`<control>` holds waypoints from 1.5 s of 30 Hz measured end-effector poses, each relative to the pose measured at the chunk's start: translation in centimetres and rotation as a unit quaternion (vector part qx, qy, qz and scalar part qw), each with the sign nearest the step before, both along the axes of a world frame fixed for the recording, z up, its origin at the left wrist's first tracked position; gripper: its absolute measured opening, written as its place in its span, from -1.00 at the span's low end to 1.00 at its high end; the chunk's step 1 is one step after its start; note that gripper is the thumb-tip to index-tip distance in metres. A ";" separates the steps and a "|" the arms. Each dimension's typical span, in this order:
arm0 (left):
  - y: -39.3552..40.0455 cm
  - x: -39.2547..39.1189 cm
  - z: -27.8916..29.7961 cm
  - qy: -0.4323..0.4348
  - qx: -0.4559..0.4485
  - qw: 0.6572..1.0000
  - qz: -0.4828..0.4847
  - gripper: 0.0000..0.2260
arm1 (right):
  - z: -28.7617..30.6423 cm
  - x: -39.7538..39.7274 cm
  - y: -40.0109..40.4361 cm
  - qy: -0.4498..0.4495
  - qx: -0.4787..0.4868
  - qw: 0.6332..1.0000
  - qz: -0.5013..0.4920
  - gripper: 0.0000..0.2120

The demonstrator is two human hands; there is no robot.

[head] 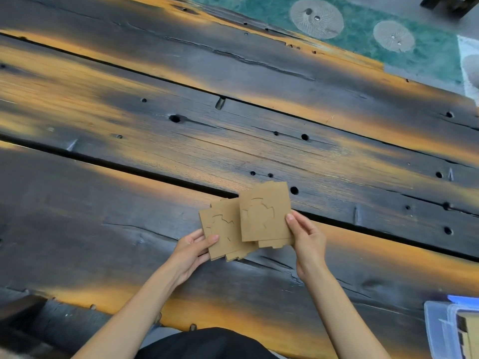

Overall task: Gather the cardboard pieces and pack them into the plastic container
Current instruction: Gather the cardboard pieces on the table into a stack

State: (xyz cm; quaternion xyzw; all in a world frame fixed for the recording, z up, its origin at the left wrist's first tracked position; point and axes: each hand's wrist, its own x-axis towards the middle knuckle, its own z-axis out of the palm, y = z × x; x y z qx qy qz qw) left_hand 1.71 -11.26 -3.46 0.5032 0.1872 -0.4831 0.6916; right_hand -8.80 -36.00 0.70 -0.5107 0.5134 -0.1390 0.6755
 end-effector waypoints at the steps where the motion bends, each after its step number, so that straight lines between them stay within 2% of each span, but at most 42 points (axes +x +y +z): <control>1: 0.0 0.0 0.0 0.002 -0.007 1.000 0.001 -0.51 | -0.2 0.0 0.6 0.003 0.018 1.000 0.005 -0.85; 8: 0.7 0.0 -0.6 0.036 -0.049 0.998 -0.005 -0.54 | -2.3 0.5 3.3 0.041 0.049 0.997 0.044 -0.85; 18: 0.6 -0.4 -1.6 0.007 0.066 0.996 -0.052 -0.66 | -6.4 1.6 5.5 0.130 0.028 0.987 0.092 -0.72; 22: 0.2 -0.3 -1.2 -0.012 0.084 0.994 -0.062 -0.67 | -6.6 1.9 5.9 0.154 -0.016 0.979 0.131 -0.72; 28: -1.1 -0.8 -1.6 -0.035 0.157 0.987 -0.027 -0.78 | -6.4 2.5 5.9 0.194 -0.122 0.951 0.209 -0.74; 31: -1.2 -0.8 -1.9 -0.034 0.186 0.982 -0.025 -0.80 | -5.9 3.2 4.6 0.197 -0.188 0.940 0.205 -0.76; 34: -0.9 -0.7 -2.2 -0.031 0.207 0.978 -0.023 -0.81 | -6.1 4.3 2.5 0.223 -0.236 0.921 0.216 -0.66; 38: 0.2 -0.5 -2.3 -0.032 0.229 0.973 -0.014 -0.82 | -6.7 5.3 0.5 0.285 -0.235 0.894 0.252 -0.53; 45: 1.6 -0.1 -2.5 -0.039 0.254 0.967 -0.001 -0.82 | -7.6 6.1 0.8 0.286 -0.245 0.879 0.294 -0.37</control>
